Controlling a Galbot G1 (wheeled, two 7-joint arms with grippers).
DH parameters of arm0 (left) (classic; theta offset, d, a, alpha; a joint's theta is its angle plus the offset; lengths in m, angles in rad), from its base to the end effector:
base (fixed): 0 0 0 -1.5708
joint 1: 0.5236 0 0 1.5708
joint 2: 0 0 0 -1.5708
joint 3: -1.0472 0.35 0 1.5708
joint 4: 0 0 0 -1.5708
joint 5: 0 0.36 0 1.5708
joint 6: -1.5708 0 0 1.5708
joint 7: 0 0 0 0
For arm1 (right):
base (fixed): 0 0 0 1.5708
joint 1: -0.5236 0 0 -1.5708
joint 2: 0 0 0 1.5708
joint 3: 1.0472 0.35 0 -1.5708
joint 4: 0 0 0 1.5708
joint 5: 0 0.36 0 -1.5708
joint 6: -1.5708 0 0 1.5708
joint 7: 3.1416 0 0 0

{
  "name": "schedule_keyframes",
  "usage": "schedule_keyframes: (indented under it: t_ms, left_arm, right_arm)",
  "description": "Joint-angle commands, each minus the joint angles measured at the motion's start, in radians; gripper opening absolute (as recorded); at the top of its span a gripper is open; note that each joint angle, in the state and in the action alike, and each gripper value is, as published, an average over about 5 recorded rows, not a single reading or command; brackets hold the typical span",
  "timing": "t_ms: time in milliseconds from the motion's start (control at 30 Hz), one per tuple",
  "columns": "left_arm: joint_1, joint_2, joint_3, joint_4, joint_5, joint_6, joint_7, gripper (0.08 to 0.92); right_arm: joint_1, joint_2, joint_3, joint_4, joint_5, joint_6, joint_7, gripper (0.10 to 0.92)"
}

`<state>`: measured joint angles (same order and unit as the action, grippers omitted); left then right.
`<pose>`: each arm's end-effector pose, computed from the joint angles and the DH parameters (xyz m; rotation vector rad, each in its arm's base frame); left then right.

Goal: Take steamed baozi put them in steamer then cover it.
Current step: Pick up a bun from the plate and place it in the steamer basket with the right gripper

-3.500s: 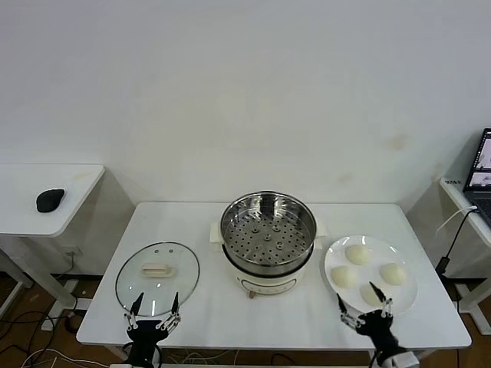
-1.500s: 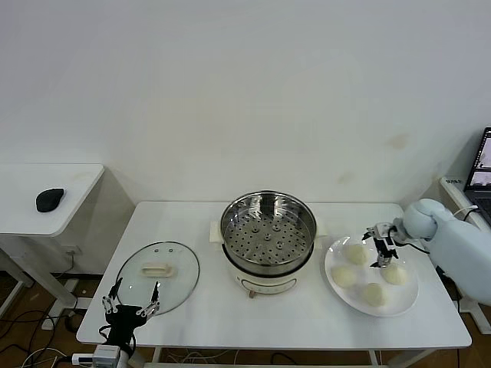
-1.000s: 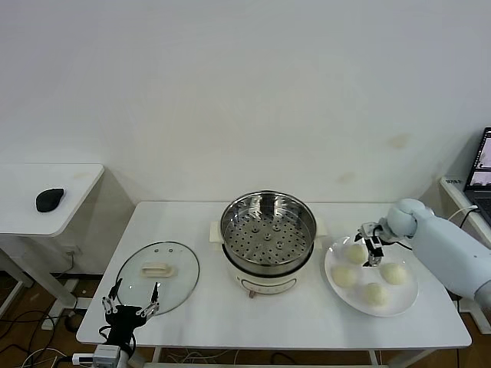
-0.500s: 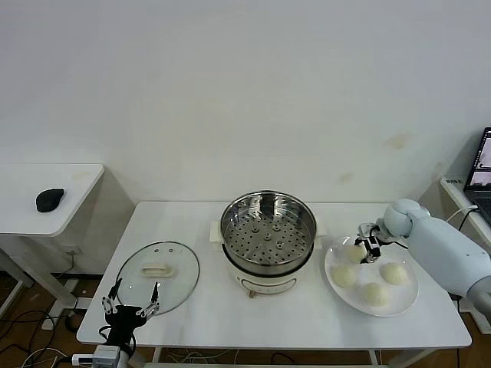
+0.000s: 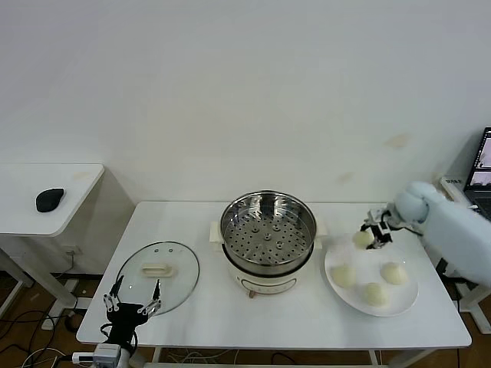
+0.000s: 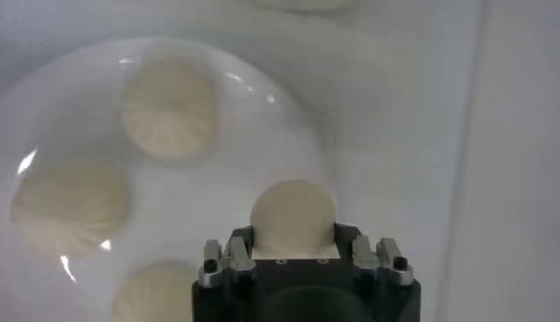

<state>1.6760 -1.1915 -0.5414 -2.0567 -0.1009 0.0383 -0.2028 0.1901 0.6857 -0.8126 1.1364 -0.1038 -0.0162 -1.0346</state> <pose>0.1593 0.0726 -0.3221 0.0409 -2.9583 -0.3751 0.5572 -0.1870 -0.1127 1.2180 -1.5063 1.6076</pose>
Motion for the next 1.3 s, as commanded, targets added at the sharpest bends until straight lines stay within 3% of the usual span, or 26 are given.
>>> schedule_keyframes:
  t_ms: [33,267,567,767,1300]
  left_arm:
    - [0.0,0.0,0.001,-0.002,-0.019,0.001,0.0,0.823]
    - [-0.006,0.0,-0.004,-0.006,-0.031,-0.001,-0.002,0.823]
    - [-0.004,0.001,-0.028,-0.019,-0.029,-0.002,-0.004,0.823]
    - [-0.005,-0.003,-0.032,-0.016,-0.028,-0.001,-0.004,0.823]
    - [-0.002,-0.019,-0.036,-0.019,-0.025,-0.001,-0.004,0.823]
  right_arm:
    - [0.207,-0.049,-0.122,0.095,0.152,-0.015,-0.004,0.577]
    - [0.409,0.111,-0.287,0.112,0.291,0.0,0.022,0.585]
    - [0.443,0.35,-0.412,0.097,0.343,0.091,0.072,0.585]
    - [0.381,0.442,-0.468,0.064,0.215,0.224,0.094,0.585]
    - [0.258,0.512,-0.47,-0.088,-0.198,0.518,0.183,0.594]
